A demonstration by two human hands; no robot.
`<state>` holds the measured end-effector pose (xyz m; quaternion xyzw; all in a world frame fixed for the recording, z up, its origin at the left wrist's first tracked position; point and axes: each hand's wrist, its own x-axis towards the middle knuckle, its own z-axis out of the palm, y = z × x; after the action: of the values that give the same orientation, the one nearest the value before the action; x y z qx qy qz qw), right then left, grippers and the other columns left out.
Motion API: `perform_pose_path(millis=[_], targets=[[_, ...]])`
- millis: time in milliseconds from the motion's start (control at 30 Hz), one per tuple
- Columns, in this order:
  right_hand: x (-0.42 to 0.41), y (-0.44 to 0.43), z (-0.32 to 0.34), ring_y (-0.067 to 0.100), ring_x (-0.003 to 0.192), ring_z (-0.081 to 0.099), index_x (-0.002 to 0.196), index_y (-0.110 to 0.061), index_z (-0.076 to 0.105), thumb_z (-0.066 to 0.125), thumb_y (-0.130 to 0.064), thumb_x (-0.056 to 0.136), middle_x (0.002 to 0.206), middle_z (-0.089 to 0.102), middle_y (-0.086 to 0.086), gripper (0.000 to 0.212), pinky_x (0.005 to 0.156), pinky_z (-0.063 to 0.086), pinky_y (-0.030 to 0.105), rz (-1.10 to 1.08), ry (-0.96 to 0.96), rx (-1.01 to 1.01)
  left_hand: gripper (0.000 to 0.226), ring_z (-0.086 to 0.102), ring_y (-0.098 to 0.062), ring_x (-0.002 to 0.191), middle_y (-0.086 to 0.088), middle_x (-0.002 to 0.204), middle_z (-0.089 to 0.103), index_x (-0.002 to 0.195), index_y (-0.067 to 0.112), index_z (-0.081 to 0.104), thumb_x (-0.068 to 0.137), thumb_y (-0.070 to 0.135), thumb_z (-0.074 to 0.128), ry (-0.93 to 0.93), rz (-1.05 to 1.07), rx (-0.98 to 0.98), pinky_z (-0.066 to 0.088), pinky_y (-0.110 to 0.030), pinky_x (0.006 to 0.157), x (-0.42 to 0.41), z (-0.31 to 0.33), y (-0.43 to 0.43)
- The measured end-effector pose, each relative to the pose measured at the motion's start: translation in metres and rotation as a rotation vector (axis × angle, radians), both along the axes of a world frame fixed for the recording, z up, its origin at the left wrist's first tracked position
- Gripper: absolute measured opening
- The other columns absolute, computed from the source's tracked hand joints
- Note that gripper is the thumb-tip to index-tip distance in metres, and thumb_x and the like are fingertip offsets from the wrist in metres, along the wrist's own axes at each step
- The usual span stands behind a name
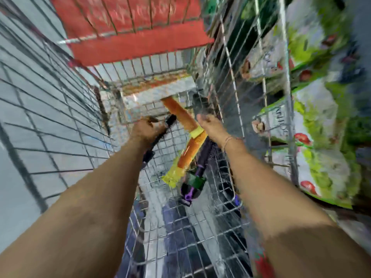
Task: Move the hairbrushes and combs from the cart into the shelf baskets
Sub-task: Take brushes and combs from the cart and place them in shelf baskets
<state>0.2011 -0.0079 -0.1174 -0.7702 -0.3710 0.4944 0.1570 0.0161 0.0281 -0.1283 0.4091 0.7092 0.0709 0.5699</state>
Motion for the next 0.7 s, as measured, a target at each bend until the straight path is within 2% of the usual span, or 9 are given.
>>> perform_pose_path(millis=[67, 133, 200, 300, 367, 433, 467, 567, 700], targets=[[0.003, 0.004, -0.023, 0.017, 0.086, 0.05, 0.104, -0.004, 0.059, 0.055, -0.028, 0.09, 0.086, 0.056, 0.007, 0.028, 0.073, 0.041, 0.018, 0.006, -0.023, -0.002, 0.067, 0.06, -0.032, 0.108, -0.018, 0.112, 0.063, 0.126, 0.013, 0.053, 0.068, 0.037, 0.077, 0.281, -0.346, -0.039, 0.05, -0.037, 0.093, -0.007, -0.018, -0.01], [0.002, 0.009, -0.038, 0.024, 0.109, 0.053, 0.121, -0.011, 0.052, 0.057, -0.035, 0.087, 0.118, 0.058, 0.011, 0.042, 0.1, 0.043, 0.038, 0.111, -0.102, -0.049, 0.084, 0.051, -0.038, 0.117, -0.018, 0.124, 0.055, 0.134, 0.021, 0.042, 0.061, 0.036, 0.082, 0.414, -0.519, -0.025, 0.047, -0.044, 0.097, -0.012, -0.03, -0.02], [-0.003, 0.014, -0.044, 0.03, 0.123, 0.047, 0.125, -0.014, 0.049, 0.057, -0.037, 0.086, 0.138, 0.047, 0.011, 0.046, 0.105, 0.04, 0.05, 0.182, -0.153, -0.026, 0.085, 0.046, -0.036, 0.118, -0.016, 0.124, 0.05, 0.134, 0.025, 0.037, 0.061, 0.023, 0.08, 0.462, -0.525, 0.022, 0.049, -0.049, 0.094, -0.014, -0.039, -0.028], [-0.009, 0.014, -0.042, 0.026, 0.112, 0.053, 0.124, -0.014, 0.05, 0.055, -0.032, 0.088, 0.132, 0.051, 0.011, 0.04, 0.095, 0.046, 0.04, 0.177, -0.297, 0.074, 0.053, 0.058, -0.031, 0.09, -0.016, 0.106, 0.058, 0.118, 0.015, 0.048, 0.068, 0.004, 0.065, 0.349, -0.26, 0.067, 0.056, -0.039, 0.069, -0.016, -0.041, -0.026], [-0.007, 0.002, -0.039, 0.02, 0.096, 0.057, 0.114, -0.011, 0.055, 0.05, -0.03, 0.091, 0.12, 0.057, 0.01, 0.031, 0.077, 0.046, 0.028, 0.138, -0.437, 0.153, 0.031, 0.053, -0.022, 0.061, -0.012, 0.08, 0.061, 0.097, 0.012, 0.057, 0.068, 0.003, 0.061, 0.051, 0.092, -0.045, 0.048, -0.024, 0.048, -0.015, -0.035, -0.016], [-0.004, -0.019, -0.037, 0.02, 0.091, 0.056, 0.107, -0.008, 0.056, 0.047, -0.033, 0.092, 0.114, 0.057, 0.011, 0.03, 0.071, 0.044, 0.026, 0.147, -0.522, 0.182, 0.027, 0.053, -0.022, 0.056, -0.007, 0.062, 0.063, 0.093, 0.009, 0.062, 0.07, -0.004, 0.058, -0.154, 0.303, -0.144, 0.051, -0.02, 0.044, -0.016, -0.034, -0.004], [-0.004, -0.029, -0.038, 0.022, 0.091, 0.056, 0.107, -0.008, 0.055, 0.047, -0.035, 0.092, 0.113, 0.055, 0.012, 0.032, 0.071, 0.047, 0.027, 0.182, -0.554, 0.186, 0.03, 0.057, -0.025, 0.061, -0.007, 0.063, 0.067, 0.099, 0.005, 0.064, 0.073, -0.007, 0.058, -0.163, 0.329, -0.163, 0.056, -0.022, 0.051, -0.018, -0.036, 0.001], [-0.012, -0.048, -0.042, 0.027, 0.097, 0.054, 0.104, -0.005, 0.053, 0.054, -0.044, 0.085, 0.11, 0.053, 0.016, 0.043, 0.08, 0.049, 0.035, 0.264, -0.714, 0.217, 0.039, 0.066, -0.033, 0.1, -0.021, 0.109, 0.07, 0.114, 0.0, 0.064, 0.075, 0.001, 0.066, 0.036, 0.271, -0.127, 0.054, -0.039, 0.093, -0.027, -0.05, 0.008], [-0.031, -0.076, -0.045, 0.03, 0.087, 0.056, 0.092, -0.005, 0.055, 0.061, -0.052, 0.076, 0.097, 0.059, 0.017, 0.05, 0.071, 0.047, 0.034, 0.116, -0.856, 0.222, 0.042, 0.062, -0.025, 0.091, -0.023, 0.117, 0.066, 0.11, -0.002, 0.064, 0.075, 0.019, 0.072, 0.044, 0.326, -0.074, 0.051, -0.038, 0.09, -0.03, -0.049, 0.005]])
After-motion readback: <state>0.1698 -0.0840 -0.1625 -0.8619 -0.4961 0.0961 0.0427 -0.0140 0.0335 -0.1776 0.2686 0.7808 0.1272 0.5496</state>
